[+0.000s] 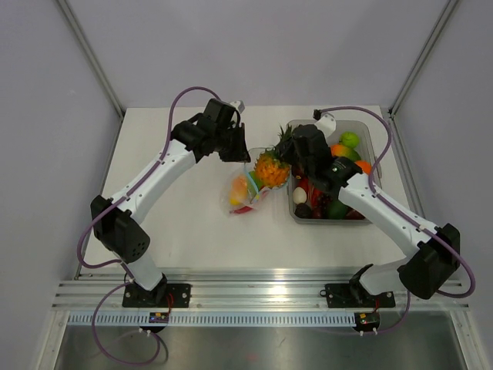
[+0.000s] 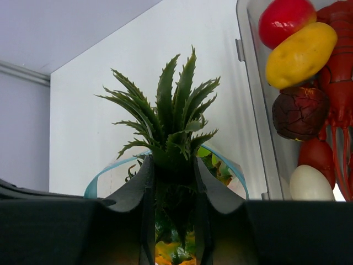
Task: Place the food in the zip-top bag and seal the zipper
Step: Place the fake fruit in the zipper food storage bag, then adjust the zipper food storage bag at the center of the board.
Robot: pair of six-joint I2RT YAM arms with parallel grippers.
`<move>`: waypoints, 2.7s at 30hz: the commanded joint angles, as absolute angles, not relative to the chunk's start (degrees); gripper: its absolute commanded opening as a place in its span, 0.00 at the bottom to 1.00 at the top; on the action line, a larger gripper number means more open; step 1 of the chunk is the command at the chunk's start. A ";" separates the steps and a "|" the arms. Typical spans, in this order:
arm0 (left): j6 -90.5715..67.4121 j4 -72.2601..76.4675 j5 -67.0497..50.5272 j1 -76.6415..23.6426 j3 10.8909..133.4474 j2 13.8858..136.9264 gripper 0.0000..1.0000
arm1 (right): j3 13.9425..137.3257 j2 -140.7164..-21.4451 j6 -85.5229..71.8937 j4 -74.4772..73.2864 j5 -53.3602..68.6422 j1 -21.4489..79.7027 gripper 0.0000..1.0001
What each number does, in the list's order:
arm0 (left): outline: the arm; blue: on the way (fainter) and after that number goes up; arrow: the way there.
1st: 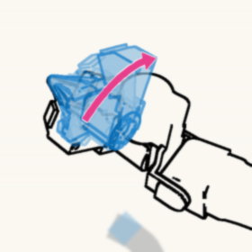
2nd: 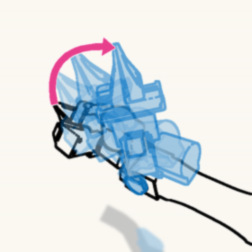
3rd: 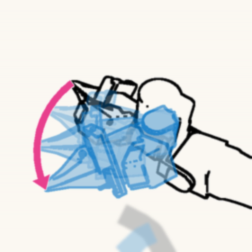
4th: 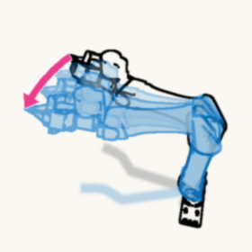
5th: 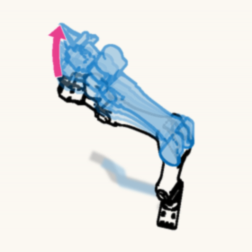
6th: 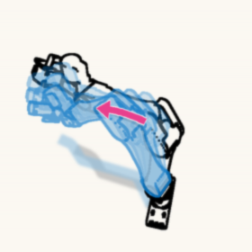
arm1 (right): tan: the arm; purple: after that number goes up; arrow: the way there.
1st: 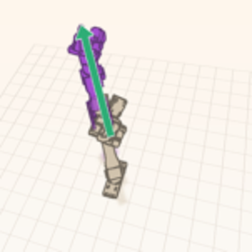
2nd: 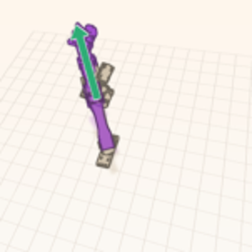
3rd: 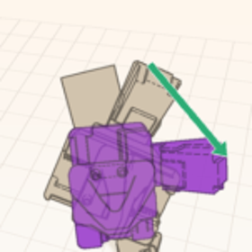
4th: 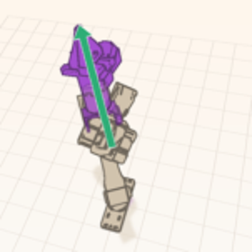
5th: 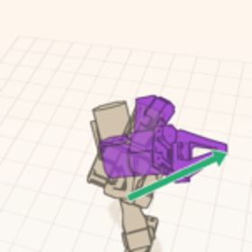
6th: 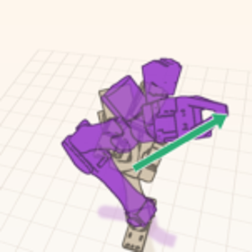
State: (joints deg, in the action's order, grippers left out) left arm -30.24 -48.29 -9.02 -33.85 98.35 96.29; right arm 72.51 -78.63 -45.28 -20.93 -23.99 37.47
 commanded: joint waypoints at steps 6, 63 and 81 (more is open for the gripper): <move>-31.90 -44.12 -13.54 -34.10 99.49 96.50 0.00 | 76.11 -79.98 -48.86 -20.48 -37.17 43.59 0.00; -32.17 -40.60 -15.73 -33.31 93.51 92.38 0.00 | 69.58 -79.89 -40.27 -28.66 -8.28 35.24 0.00; -24.61 -46.93 -11.16 -21.97 91.15 87.71 0.00 | 89.29 -96.13 -35.07 -29.94 -12.64 45.70 0.00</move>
State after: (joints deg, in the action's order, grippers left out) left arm -25.91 -47.09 -12.80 -21.96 95.15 85.62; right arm 89.65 -90.32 -35.66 -27.77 -8.03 46.09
